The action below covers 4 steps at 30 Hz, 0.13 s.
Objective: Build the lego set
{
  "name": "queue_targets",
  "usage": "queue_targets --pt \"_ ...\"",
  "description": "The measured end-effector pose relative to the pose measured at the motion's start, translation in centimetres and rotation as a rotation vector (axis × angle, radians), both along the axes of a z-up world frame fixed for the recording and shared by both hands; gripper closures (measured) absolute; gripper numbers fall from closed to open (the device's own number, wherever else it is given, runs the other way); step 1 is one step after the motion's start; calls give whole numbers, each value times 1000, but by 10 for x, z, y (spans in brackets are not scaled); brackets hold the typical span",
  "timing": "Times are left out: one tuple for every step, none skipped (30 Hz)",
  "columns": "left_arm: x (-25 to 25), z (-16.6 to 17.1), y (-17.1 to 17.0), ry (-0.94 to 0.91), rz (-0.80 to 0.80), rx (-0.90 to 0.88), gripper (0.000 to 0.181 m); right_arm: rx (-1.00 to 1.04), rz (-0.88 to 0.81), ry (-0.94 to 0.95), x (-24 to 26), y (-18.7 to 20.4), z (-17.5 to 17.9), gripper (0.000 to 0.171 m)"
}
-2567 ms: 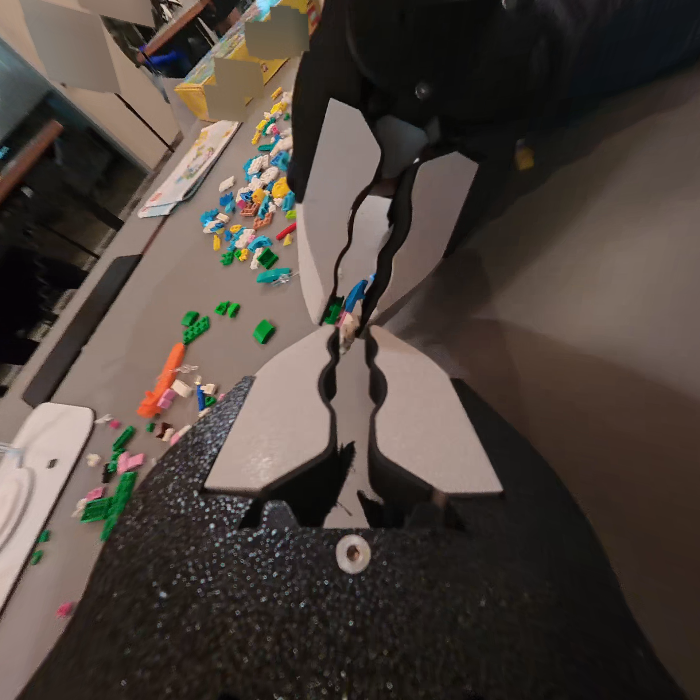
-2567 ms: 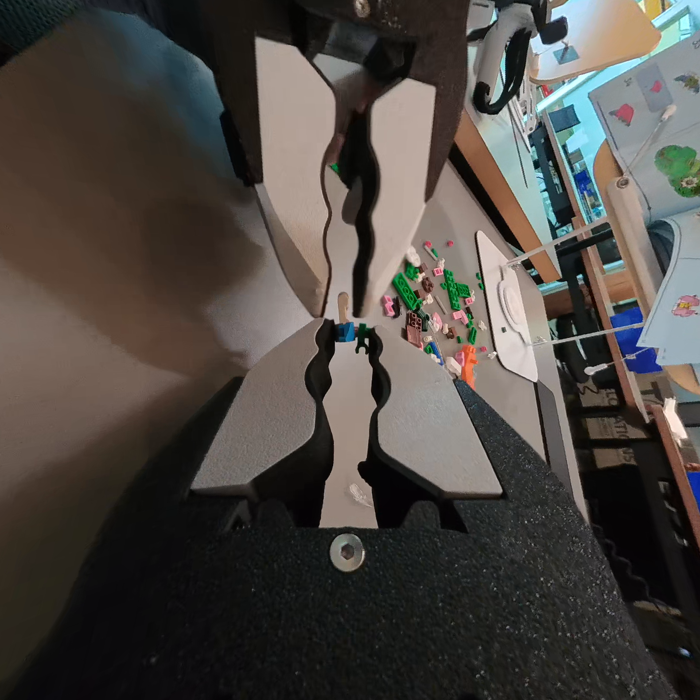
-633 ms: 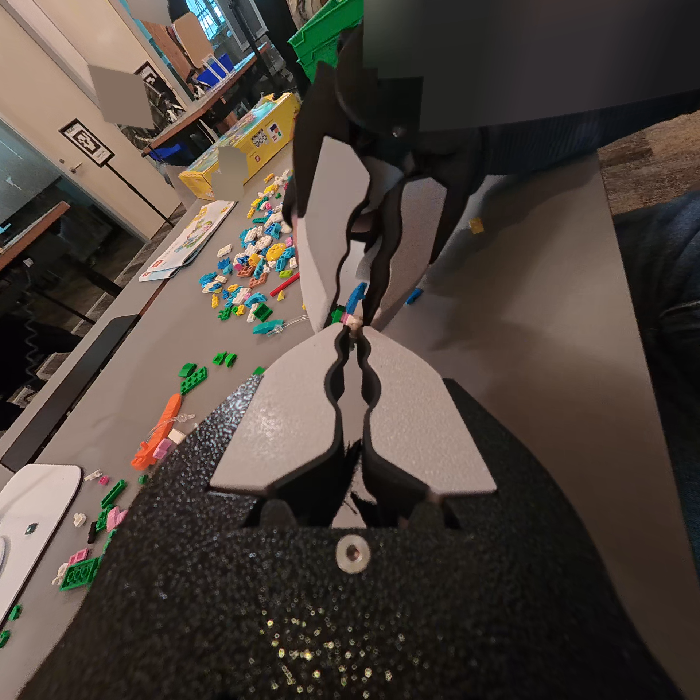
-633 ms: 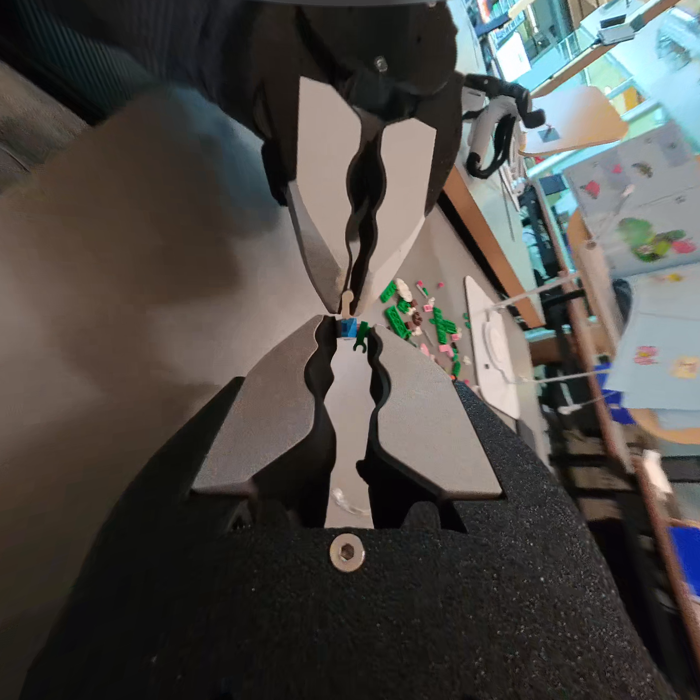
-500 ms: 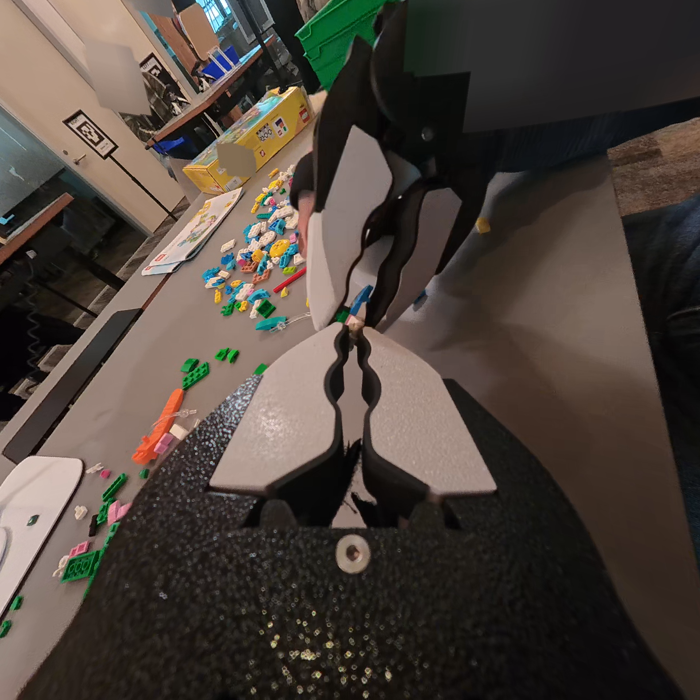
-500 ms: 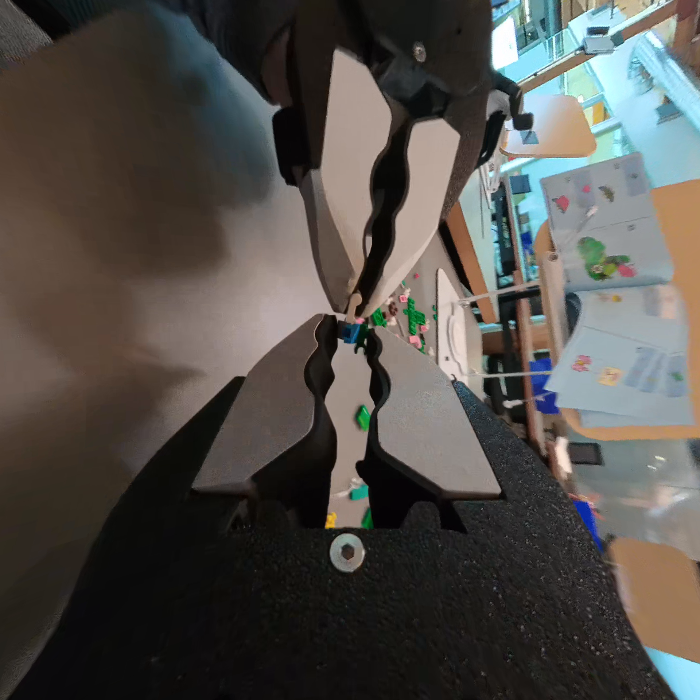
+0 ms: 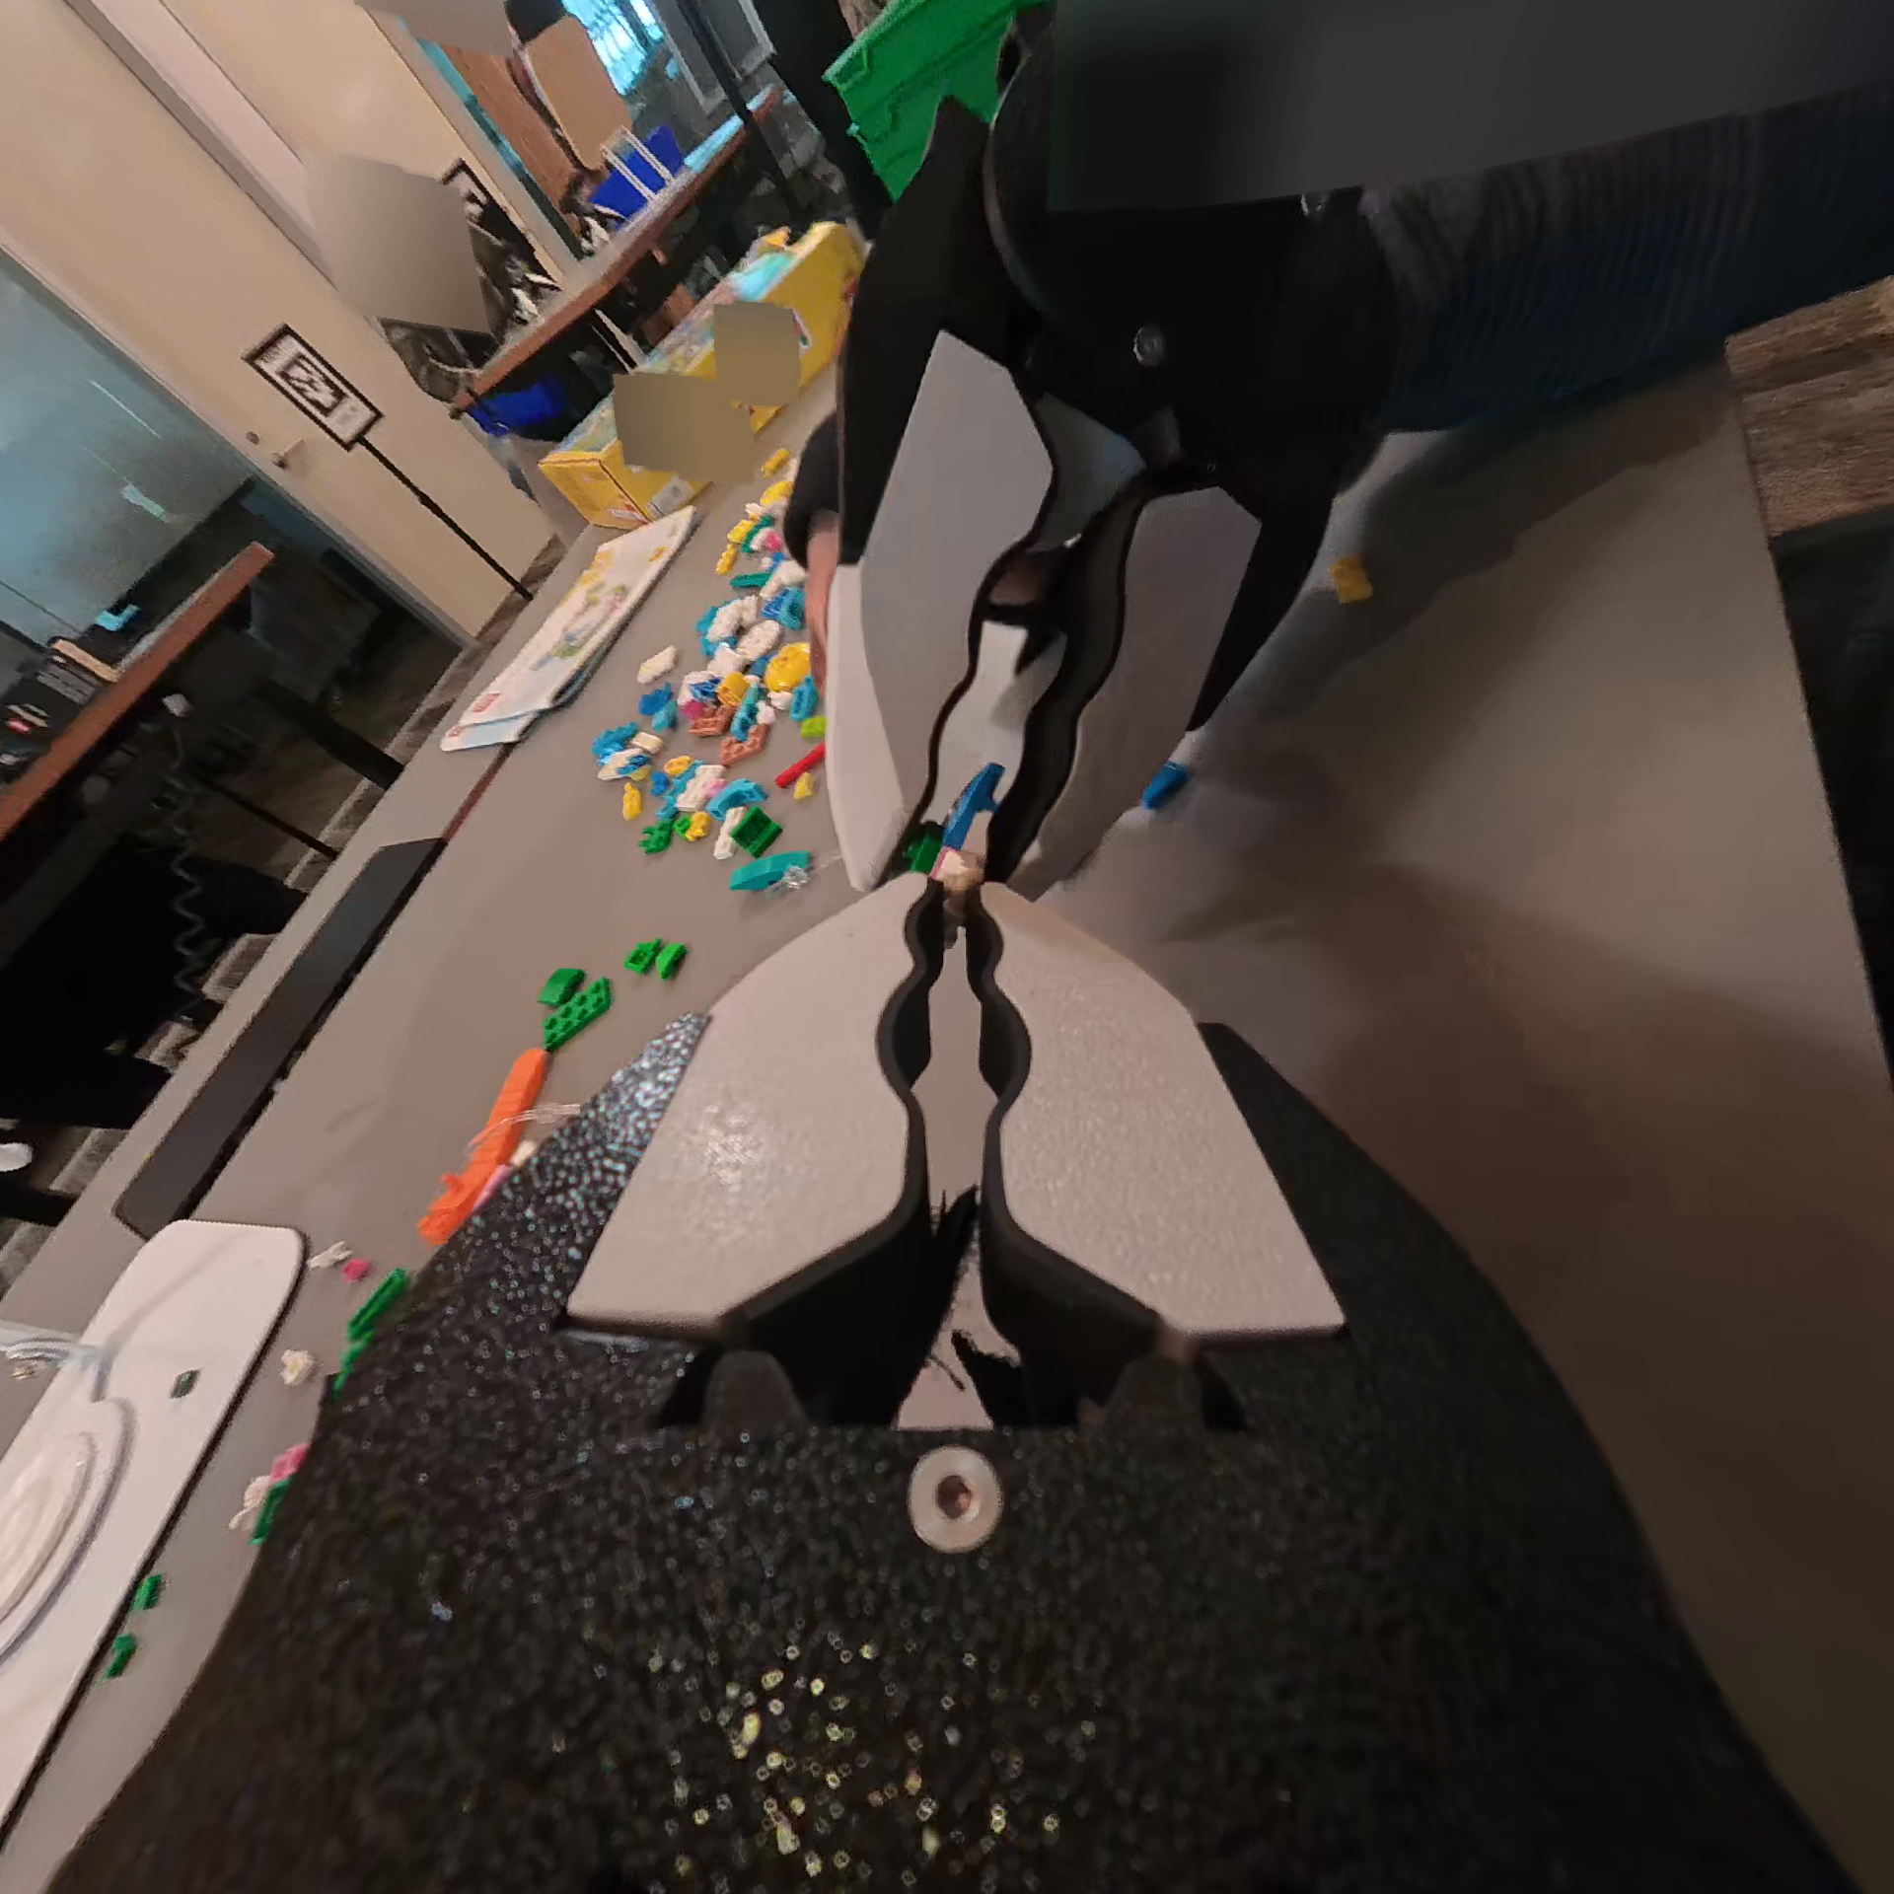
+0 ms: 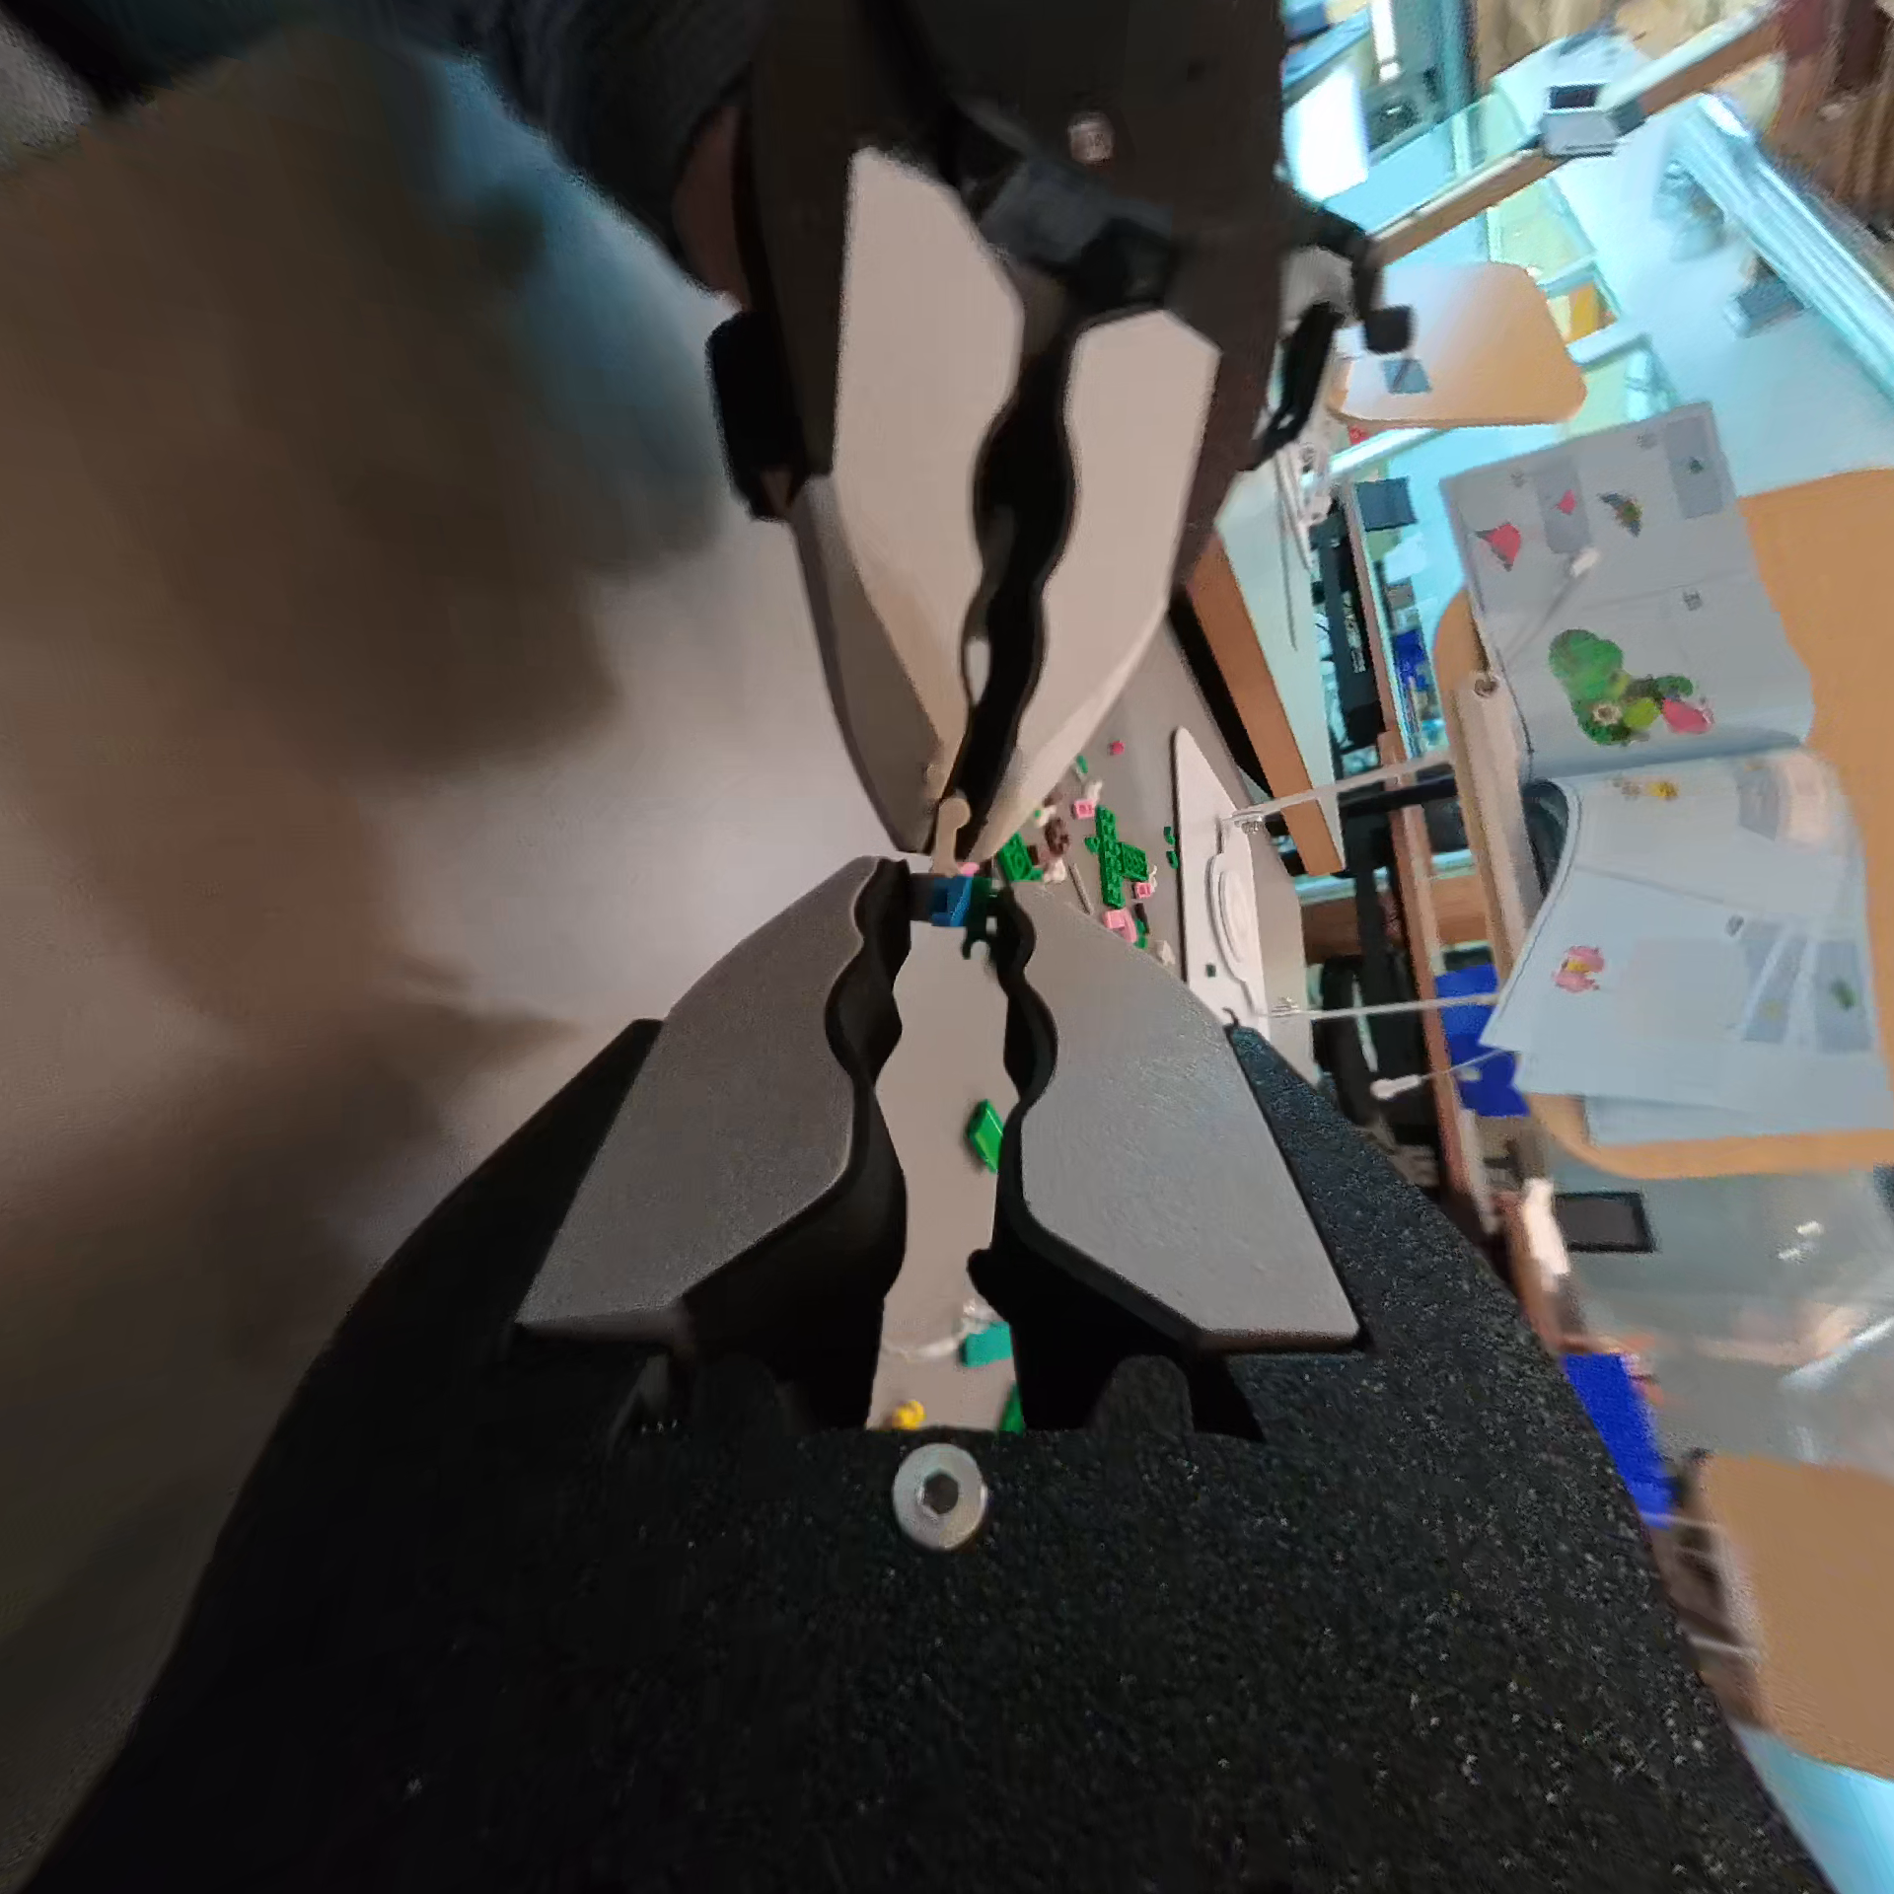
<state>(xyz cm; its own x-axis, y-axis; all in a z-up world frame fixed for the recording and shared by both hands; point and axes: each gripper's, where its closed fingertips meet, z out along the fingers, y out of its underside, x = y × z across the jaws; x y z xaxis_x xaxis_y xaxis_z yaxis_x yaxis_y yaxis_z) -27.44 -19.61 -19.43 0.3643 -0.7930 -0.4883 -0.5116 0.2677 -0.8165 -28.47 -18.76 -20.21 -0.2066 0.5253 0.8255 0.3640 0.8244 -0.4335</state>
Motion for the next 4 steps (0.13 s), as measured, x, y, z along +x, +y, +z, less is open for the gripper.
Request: queue_targets --pt "-1 3 1 -9 7 17 178 -55 -4 41 -1 1 4 154" --pt "-2 5 2 -15 20 37 178 -93 -10 77 -1 2 8 151" --pt "-4 6 3 -10 36 61 178 -112 -23 108 -1 5 12 143" --pt "-7 6 5 -2 56 85 178 -123 -41 129 0 10 15 136"
